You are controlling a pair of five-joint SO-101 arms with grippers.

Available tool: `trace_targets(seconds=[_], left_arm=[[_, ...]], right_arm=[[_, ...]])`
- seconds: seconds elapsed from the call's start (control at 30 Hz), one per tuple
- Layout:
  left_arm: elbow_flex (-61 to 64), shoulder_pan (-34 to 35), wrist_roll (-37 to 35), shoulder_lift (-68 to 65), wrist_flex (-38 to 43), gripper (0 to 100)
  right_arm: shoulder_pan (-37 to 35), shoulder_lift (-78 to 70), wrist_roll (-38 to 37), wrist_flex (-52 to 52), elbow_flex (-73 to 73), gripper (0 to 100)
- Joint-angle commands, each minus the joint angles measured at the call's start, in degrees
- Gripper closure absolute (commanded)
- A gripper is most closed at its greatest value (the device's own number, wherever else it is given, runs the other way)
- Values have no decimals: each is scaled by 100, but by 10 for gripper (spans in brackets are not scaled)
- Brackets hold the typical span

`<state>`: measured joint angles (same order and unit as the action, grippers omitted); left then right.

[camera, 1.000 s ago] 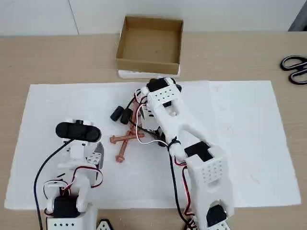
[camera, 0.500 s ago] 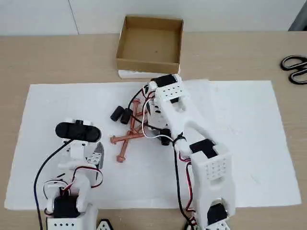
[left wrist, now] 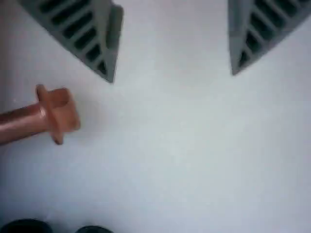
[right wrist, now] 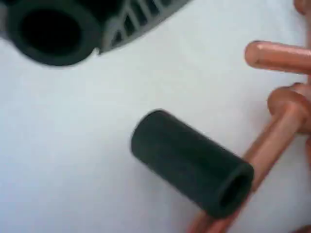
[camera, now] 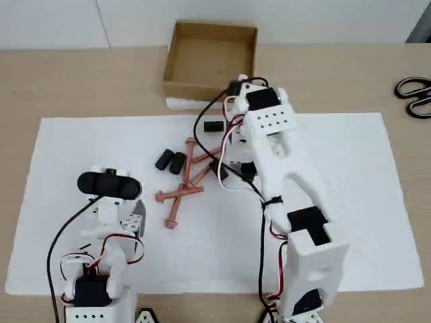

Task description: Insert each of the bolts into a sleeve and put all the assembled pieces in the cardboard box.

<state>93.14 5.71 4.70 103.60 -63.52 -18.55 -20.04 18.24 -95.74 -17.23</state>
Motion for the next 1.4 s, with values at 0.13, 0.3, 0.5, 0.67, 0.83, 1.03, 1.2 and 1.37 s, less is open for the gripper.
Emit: trace_targets(seconds=[0.13,0.3,0.5,0.67,0.83,1.03,1.2,1.37], left_arm=[[-22,26,0,62,114,849],[-22,26,0,62,114,849],[-22,18,0,62,114,849],[-22,18,0,62,114,849],[-22,18,0,62,114,849],[-22,18,0,62,105,849],[-22,18,0,62,105,849],[-22,18,0,62,105,849]], right_arm=[[831,31,-387,-31,-141,995],[971,-664,-1275,40,-158,995],[752,-1270,-1292,532,-167,995],[532,-1077,-2066,549,-167,995],[418,-611,-2040,602,-167,994],[163,-92,-2057,708,-167,994],[66,-136,-2048,725,-141,994],[92,-541,-2057,708,-141,991]])
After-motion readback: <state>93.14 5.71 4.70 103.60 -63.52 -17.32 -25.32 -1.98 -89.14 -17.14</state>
